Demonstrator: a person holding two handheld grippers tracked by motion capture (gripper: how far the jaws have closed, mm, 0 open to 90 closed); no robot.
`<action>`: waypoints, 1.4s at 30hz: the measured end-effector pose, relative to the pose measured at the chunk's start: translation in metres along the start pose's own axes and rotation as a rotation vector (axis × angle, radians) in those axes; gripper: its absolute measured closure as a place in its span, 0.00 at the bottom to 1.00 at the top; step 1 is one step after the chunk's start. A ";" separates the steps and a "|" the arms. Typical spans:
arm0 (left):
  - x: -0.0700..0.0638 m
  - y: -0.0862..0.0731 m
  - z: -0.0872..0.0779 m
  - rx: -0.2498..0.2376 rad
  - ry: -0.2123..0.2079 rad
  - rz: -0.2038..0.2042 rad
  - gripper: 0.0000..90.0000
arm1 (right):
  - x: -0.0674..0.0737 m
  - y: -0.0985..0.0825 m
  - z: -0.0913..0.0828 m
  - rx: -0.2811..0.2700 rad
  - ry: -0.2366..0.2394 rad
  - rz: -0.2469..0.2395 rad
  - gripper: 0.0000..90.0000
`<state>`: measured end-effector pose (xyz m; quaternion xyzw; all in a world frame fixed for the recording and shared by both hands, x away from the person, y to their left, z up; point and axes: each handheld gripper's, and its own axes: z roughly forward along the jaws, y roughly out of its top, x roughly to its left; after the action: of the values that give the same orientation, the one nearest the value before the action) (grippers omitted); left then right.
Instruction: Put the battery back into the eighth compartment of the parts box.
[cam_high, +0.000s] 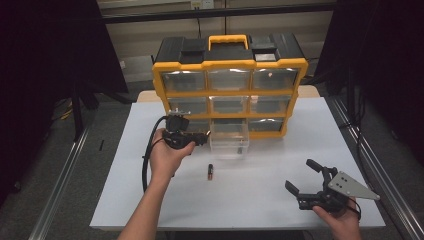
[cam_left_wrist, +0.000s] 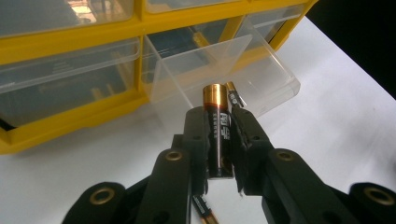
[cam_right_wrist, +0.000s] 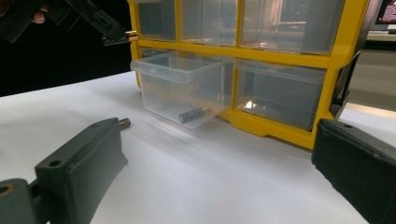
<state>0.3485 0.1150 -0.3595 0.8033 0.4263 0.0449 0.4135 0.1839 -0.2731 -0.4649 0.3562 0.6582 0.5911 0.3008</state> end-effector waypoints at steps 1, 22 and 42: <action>-0.001 0.002 0.001 0.003 -0.001 0.002 0.86 | 0.000 0.000 0.000 0.000 -0.002 0.001 0.02; -0.001 0.017 0.030 0.001 0.022 -0.010 0.86 | 0.000 0.000 0.001 0.003 0.001 -0.002 0.02; -0.004 0.023 0.042 -0.005 0.045 0.033 0.72 | -0.001 0.000 -0.001 0.000 -0.001 0.005 0.02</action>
<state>0.3786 0.0788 -0.3690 0.8079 0.4221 0.0710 0.4051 0.1835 -0.2750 -0.4650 0.3582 0.6572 0.5916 0.2996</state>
